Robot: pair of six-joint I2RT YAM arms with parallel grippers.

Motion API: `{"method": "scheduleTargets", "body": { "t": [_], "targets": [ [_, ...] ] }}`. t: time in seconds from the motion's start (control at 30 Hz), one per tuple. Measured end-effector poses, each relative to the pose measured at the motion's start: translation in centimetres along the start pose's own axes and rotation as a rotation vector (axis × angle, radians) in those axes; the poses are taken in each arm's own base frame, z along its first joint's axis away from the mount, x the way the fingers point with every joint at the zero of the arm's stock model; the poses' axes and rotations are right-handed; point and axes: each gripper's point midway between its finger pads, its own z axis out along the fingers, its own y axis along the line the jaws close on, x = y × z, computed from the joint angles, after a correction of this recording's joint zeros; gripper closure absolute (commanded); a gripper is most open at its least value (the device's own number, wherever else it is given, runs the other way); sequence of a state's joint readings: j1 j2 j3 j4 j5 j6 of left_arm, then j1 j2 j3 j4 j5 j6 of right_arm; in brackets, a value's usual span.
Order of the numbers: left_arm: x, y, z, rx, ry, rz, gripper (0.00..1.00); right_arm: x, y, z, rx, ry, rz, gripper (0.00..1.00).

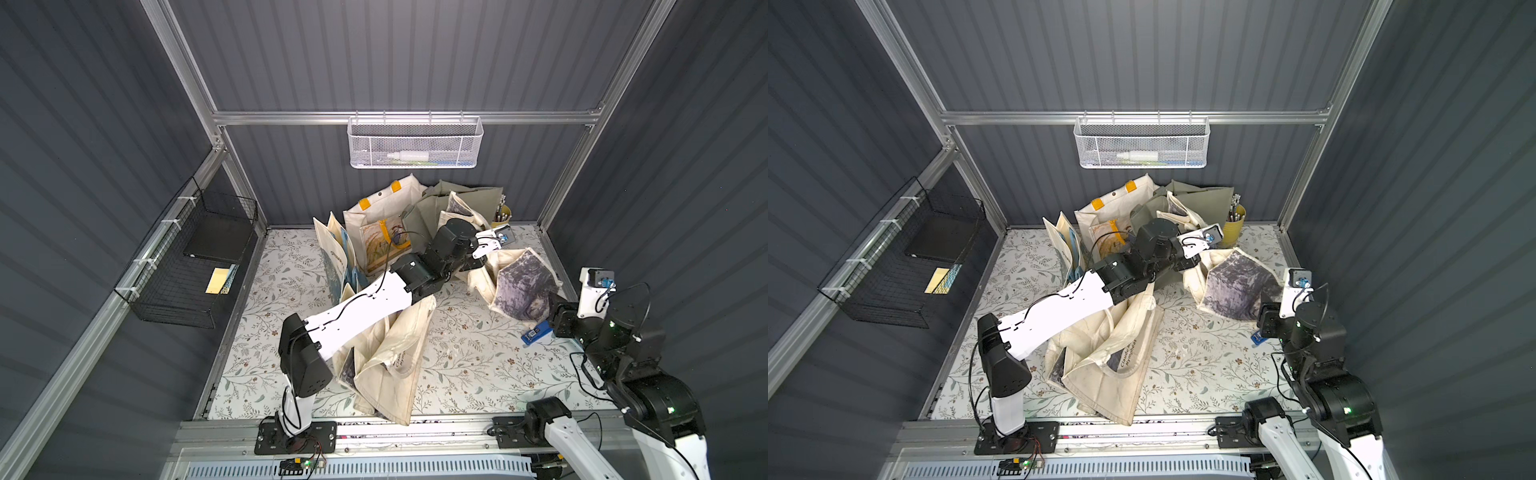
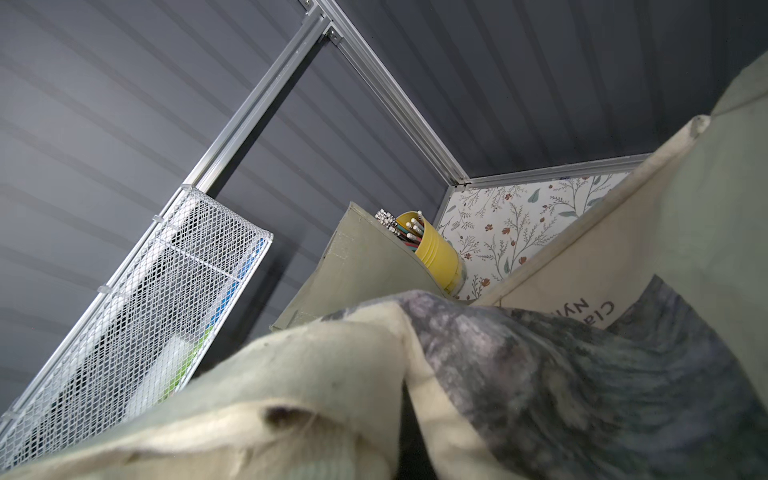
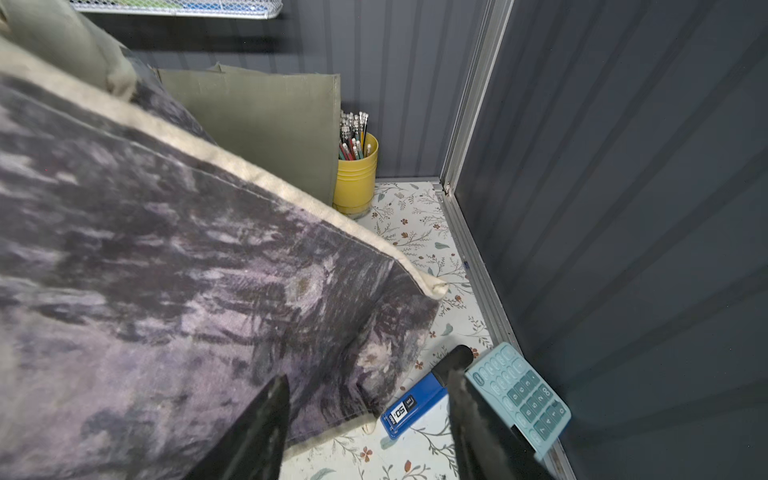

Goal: Put away the canvas bag
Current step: Press the canvas bag.

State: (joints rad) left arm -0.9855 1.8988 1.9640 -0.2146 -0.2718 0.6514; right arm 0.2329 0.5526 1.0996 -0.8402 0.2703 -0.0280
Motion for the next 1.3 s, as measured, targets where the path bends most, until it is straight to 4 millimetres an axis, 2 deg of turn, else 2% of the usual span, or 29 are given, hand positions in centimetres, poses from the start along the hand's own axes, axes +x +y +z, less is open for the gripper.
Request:
{"method": "scheduleTargets", "body": {
  "t": [0.17, 0.37, 0.47, 0.67, 0.77, 0.9, 1.0, 1.1, 1.3],
  "targets": [
    [-0.7, -0.2, -0.7, 0.023, -0.044, -0.061, 1.00, 0.4, 0.4, 0.5, -0.015, 0.021, -0.068, 0.37],
    [-2.4, -0.4, -1.2, 0.070, -0.122, -0.142, 1.00, 2.6, 1.0, 2.0, -0.035, 0.083, -0.130, 0.36],
    [-3.3, -0.9, -1.4, 0.107, -0.161, -0.172, 1.00, 2.5, 1.0, 2.0, -0.031, 0.066, -0.141, 0.36],
    [-5.6, -2.5, -2.4, 0.184, -0.226, -0.194, 1.00, 0.6, 0.1, 1.2, 0.013, -0.027, -0.141, 0.36],
    [-7.6, -2.7, -3.3, 0.217, -0.281, -0.206, 1.00, -0.4, -0.9, 0.4, 0.065, -0.076, -0.139, 0.36],
    [-10.7, -2.2, -4.6, 0.238, -0.365, -0.223, 1.00, -2.4, -2.9, -1.9, 0.155, -0.164, -0.127, 0.37],
    [-12.3, -1.7, -5.0, 0.238, -0.408, -0.226, 1.00, -3.9, -4.1, -4.0, 0.202, -0.231, -0.113, 0.38],
    [-13.3, -1.5, -4.7, 0.236, -0.437, -0.227, 1.00, -5.0, -4.6, -5.5, 0.212, -0.277, -0.097, 0.38],
    [-14.9, -1.3, -3.0, 0.202, -0.489, -0.226, 1.00, -6.6, -4.4, -6.6, 0.193, -0.329, -0.090, 0.38]
  ]
}}
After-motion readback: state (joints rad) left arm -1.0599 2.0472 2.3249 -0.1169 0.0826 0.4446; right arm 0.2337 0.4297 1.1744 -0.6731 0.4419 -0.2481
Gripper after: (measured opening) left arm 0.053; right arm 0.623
